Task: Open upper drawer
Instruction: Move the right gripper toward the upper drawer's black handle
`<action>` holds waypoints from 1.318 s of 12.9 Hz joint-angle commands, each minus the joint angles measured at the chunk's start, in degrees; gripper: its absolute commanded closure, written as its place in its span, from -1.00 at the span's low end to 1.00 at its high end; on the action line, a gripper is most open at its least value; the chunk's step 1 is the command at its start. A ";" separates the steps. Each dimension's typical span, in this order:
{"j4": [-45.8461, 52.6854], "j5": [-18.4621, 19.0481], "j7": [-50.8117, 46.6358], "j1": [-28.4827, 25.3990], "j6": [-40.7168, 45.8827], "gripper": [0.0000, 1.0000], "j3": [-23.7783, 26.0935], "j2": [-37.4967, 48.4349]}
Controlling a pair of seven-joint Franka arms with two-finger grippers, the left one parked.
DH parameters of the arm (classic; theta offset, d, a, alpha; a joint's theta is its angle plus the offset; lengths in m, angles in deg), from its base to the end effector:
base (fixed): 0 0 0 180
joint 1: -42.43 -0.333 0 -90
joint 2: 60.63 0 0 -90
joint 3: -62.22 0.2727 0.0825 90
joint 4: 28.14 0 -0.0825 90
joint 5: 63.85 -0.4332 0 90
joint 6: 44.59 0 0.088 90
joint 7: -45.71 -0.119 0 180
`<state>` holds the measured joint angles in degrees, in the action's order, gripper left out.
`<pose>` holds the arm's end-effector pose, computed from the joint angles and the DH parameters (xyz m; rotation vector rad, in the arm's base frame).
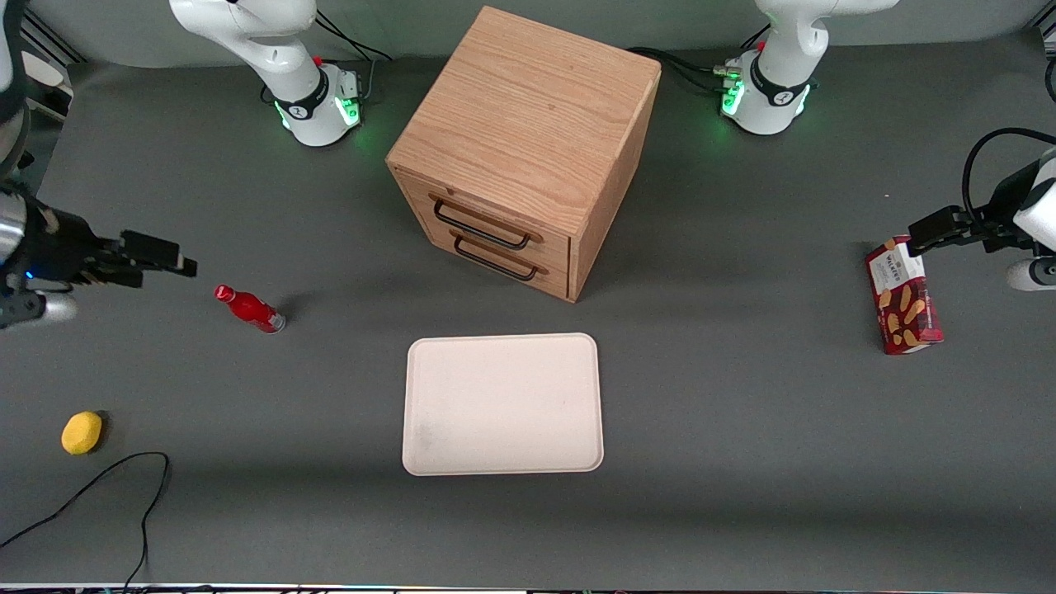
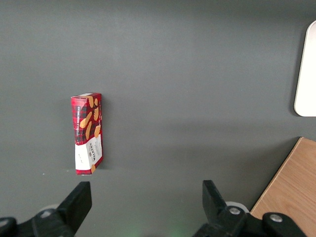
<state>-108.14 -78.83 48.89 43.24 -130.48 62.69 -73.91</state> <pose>0.6525 0.0280 0.5120 -2.8682 -0.0737 0.1735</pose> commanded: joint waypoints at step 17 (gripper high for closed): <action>3.61 -6.64 24.33 -13.64 -2.89 -1.00 7.00 -10.97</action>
<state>-106.86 -83.53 73.59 30.33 -133.45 69.43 -82.05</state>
